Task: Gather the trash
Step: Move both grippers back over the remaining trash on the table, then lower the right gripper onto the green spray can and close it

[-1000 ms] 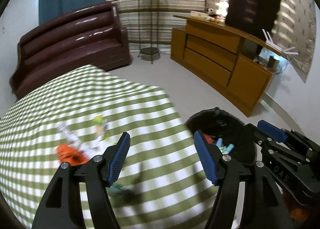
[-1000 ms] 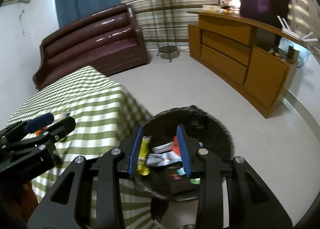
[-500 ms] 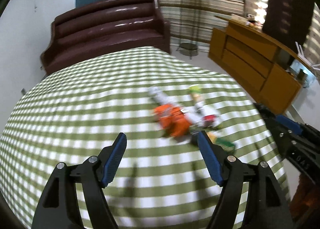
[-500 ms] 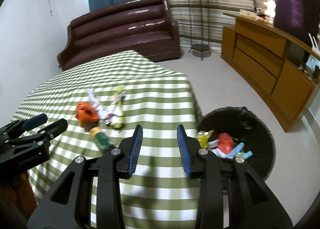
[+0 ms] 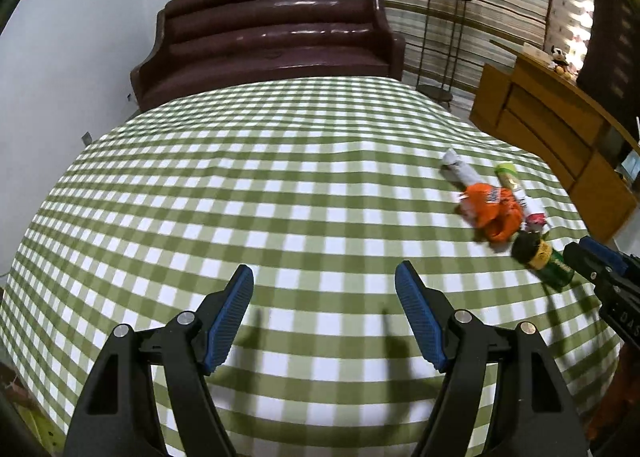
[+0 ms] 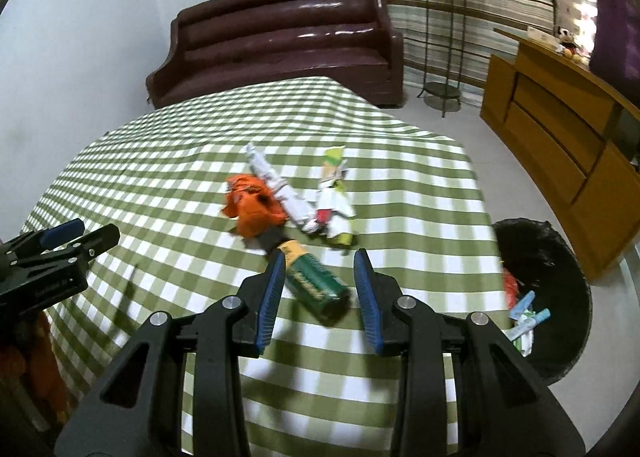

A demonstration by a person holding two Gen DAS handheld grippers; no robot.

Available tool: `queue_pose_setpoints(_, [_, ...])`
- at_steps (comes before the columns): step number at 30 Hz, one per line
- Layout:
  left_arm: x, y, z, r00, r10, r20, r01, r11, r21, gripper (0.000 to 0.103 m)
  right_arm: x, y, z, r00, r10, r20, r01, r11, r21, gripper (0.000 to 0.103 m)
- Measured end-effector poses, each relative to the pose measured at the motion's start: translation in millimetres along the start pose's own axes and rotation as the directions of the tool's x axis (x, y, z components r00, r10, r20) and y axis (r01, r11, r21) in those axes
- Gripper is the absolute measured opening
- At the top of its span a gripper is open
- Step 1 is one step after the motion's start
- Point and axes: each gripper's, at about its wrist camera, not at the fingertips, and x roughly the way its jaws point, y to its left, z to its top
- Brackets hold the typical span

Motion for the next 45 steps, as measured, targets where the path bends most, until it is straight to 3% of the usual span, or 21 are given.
queue_pose_setpoints(10, [1, 13, -6, 1.0, -0.015, -0.011, 0.014, 1.0, -0.025, 0.071, 15, 16, 0, 0.999, 0.013, -0.05, -0.015, 0.999, -0.034, 0.035])
queue_pose_setpoints(33, [12, 17, -6, 0.999, -0.02, -0.039, 0.019, 0.999, -0.037, 0.071, 20, 31, -3, 0.997, 0.025, -0.074, -0.028, 0.999, -0.043, 0.035])
queue_pose_setpoints(37, [13, 18, -7, 0.999, -0.021, -0.04, 0.019, 0.999, -0.038, 0.071, 23, 30, 0, 0.997, 0.026, -0.073, -0.029, 0.999, -0.035, 0.042])
queue_pose_setpoints(45, [15, 20, -8, 0.999, -0.027, -0.046, 0.026, 0.999, -0.039, 0.071, 27, 34, 2, 0.996, 0.016, -0.084, -0.021, 0.998, -0.061, 0.041])
